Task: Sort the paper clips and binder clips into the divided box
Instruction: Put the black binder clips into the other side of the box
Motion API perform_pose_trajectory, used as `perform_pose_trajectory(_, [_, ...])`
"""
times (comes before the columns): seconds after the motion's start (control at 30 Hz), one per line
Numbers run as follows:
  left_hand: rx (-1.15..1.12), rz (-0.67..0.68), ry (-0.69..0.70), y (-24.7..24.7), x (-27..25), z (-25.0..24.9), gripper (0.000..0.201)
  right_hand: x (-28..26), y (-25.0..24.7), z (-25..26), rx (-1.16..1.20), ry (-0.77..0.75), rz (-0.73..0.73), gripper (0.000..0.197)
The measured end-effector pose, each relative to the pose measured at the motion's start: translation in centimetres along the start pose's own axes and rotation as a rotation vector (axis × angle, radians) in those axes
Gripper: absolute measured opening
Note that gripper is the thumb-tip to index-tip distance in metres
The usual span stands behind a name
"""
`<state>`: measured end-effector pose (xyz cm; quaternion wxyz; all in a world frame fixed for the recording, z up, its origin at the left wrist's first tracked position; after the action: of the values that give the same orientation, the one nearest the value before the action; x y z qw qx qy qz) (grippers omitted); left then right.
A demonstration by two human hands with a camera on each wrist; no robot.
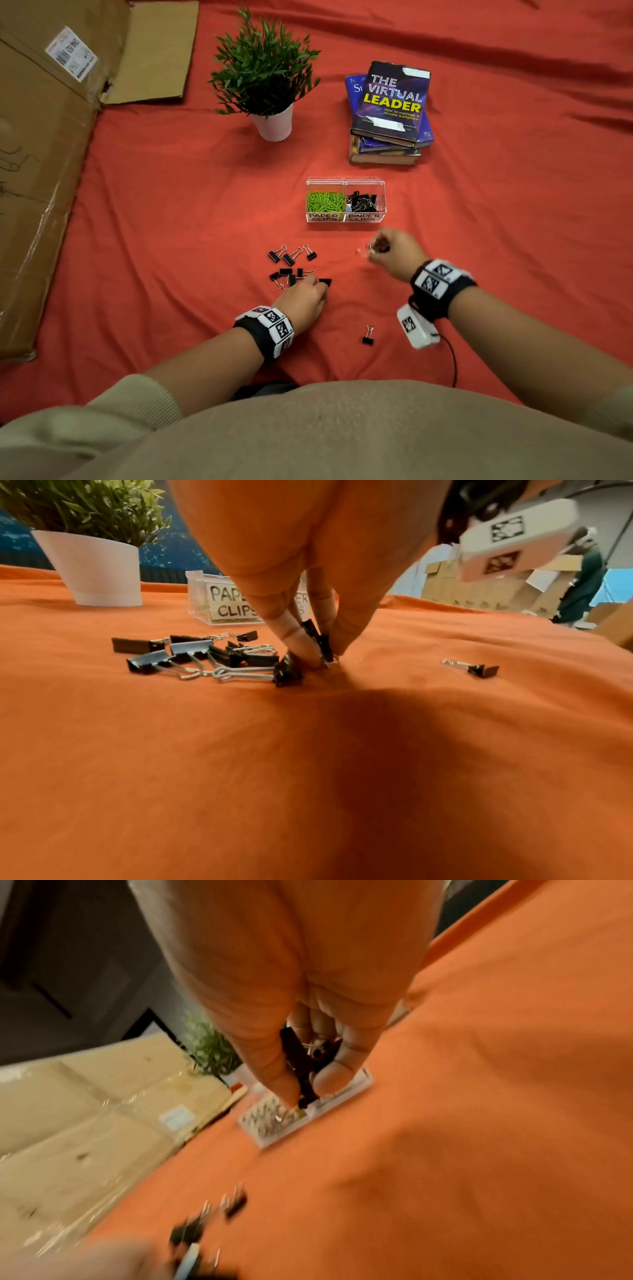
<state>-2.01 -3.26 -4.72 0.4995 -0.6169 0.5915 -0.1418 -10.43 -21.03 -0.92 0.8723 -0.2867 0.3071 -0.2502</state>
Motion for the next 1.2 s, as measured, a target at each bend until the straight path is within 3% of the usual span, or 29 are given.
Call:
perform_pose_trajectory(0.17, [-0.104, -0.044, 0.022, -1.3, 0.2, -0.5, 0.018, 5.8, -5.0, 4.1, -0.1, -0.084, -0.19, 0.015])
perform_pose_trajectory(0.33, [-0.233, -0.092, 0.096, -3.9, 1.5, -2.1, 0.017, 9.9, -4.1, 5.2, -0.336, -0.121, -0.1, 0.02])
perform_pose_trajectory(0.57, [-0.306, -0.229, 0.103, -9.9, 6.7, -4.0, 0.014, 9.9, -3.6, 4.0, -0.444, -0.196, -0.082, 0.033])
perform_pose_trajectory(0.77, [-0.185, -0.283, 0.1, -13.0, 12.9, -5.3, 0.017, 7.3, -6.4, 2.0, -0.227, -0.167, -0.244, 0.021])
perform_pose_trajectory(0.83, [-0.128, -0.262, 0.118, -13.0, 14.4, -6.0, 0.02, 5.2, -5.7, 1.5, -0.26, -0.177, -0.123, 0.018])
perform_pose_trajectory(1.07, [0.043, -0.207, 0.059, -10.9, 17.0, -5.5, 0.025, -4.3, 4.1, 0.3, -0.453, -0.345, 0.585, 0.019])
perform_pose_trajectory(1.2, [0.213, -0.213, 0.13, -10.2, 16.5, -5.7, 0.023, -8.1, 8.0, -0.4, -0.489, -0.454, 0.754, 0.024])
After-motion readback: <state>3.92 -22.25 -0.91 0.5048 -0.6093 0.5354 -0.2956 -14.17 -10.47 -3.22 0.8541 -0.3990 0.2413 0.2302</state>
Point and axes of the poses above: each hand's wrist, its own x-axis towards the middle knuckle, its own y-axis out of the palm, z = x × y, the point moved 6 cm from there along x, towards the middle knuckle, and after that the axes turned 2 degrees about -x, right-handed, at the moved point
